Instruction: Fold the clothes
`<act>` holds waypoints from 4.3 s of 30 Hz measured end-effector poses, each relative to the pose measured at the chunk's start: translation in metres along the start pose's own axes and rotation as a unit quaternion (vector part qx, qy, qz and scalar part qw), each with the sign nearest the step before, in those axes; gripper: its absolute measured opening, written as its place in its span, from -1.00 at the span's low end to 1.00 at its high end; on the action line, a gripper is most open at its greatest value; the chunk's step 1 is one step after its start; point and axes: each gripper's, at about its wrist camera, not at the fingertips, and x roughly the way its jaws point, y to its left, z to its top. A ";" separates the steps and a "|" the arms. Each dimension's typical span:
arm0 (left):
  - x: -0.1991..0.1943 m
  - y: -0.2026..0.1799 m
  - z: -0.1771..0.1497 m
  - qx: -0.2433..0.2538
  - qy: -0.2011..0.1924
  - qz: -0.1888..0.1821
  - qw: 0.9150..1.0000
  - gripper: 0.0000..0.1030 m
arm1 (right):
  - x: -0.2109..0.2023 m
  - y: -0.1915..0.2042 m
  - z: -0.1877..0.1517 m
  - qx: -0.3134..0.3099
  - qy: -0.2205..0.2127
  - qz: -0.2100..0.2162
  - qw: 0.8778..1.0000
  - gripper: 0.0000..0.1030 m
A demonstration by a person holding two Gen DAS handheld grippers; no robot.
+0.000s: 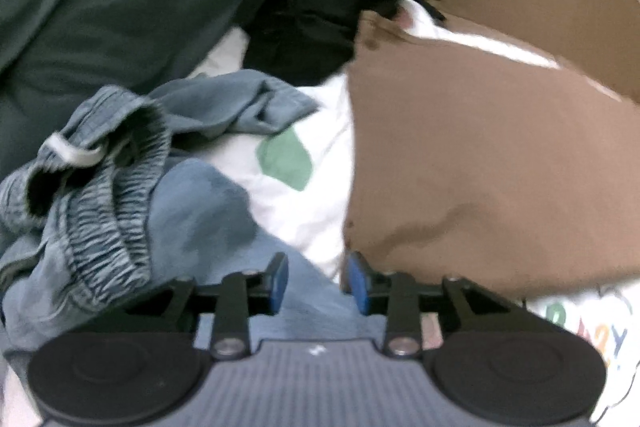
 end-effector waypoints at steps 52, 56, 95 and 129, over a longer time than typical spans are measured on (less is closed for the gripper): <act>0.061 0.041 -0.049 -0.412 0.047 -0.234 0.879 0.25 | 0.027 -0.048 -0.044 0.426 -0.007 0.193 0.884 -0.08; 0.066 0.042 -0.055 -0.436 0.025 -0.235 0.868 0.26 | 0.037 -0.051 -0.052 0.459 -0.013 0.193 0.867 -0.09; 0.085 0.062 -0.065 -0.487 0.017 -0.302 0.819 -0.43 | 0.066 -0.059 -0.055 0.561 -0.062 0.220 0.796 -0.24; 0.078 0.058 -0.061 -0.529 0.026 -0.275 0.802 -0.89 | 0.064 -0.062 -0.024 0.545 -0.084 0.209 0.808 -0.92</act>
